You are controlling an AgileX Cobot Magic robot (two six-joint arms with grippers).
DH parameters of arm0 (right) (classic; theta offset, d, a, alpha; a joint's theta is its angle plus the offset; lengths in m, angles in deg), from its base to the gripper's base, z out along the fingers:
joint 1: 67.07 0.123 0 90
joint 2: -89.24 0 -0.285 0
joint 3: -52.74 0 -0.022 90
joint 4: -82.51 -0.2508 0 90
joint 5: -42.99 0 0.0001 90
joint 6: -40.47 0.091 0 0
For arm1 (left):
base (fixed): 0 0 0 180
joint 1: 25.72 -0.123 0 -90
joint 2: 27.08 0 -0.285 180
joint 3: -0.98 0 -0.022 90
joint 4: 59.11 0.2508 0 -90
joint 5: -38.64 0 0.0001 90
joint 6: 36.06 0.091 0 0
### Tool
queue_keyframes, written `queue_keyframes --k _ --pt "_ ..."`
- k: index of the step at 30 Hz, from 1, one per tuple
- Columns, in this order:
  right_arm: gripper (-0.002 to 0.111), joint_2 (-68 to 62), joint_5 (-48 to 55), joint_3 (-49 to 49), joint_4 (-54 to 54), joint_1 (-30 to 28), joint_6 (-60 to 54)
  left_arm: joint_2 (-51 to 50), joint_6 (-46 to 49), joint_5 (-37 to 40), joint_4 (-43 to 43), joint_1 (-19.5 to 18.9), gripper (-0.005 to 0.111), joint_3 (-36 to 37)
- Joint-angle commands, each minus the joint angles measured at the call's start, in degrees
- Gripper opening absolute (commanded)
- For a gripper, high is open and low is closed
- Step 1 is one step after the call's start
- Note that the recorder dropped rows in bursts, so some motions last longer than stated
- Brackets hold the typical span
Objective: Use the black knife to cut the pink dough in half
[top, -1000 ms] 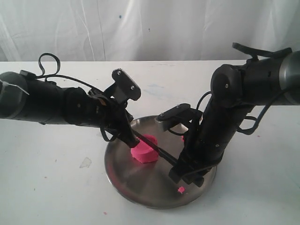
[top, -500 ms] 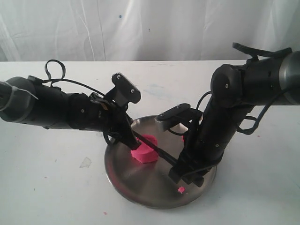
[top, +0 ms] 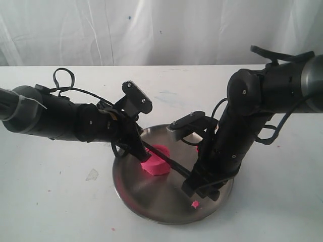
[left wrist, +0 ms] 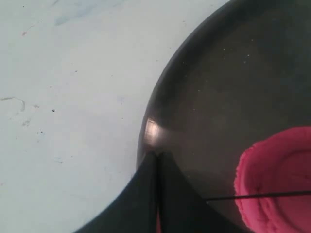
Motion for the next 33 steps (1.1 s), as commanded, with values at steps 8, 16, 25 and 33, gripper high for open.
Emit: queue_keyframes --k 8,16,25,33 --pt "0.000 -0.03 -0.20 0.47 -0.22 -0.03 -0.52 -0.34 -0.47 2.78 -0.07 0.44 0.000 0.25" --pt "0.000 -0.03 -0.56 0.47 -0.22 -0.03 -0.52 -0.45 -0.47 2.79 -0.07 0.44 0.000 0.25" --pt "0.000 -0.03 -0.56 0.47 -0.22 -0.03 -0.52 -2.74 -1.33 3.70 -0.07 0.44 0.000 0.25" --pt "0.000 -0.03 -0.56 0.47 -0.22 -0.03 -0.52 -2.73 -1.33 3.30 -0.04 0.44 0.000 0.25"
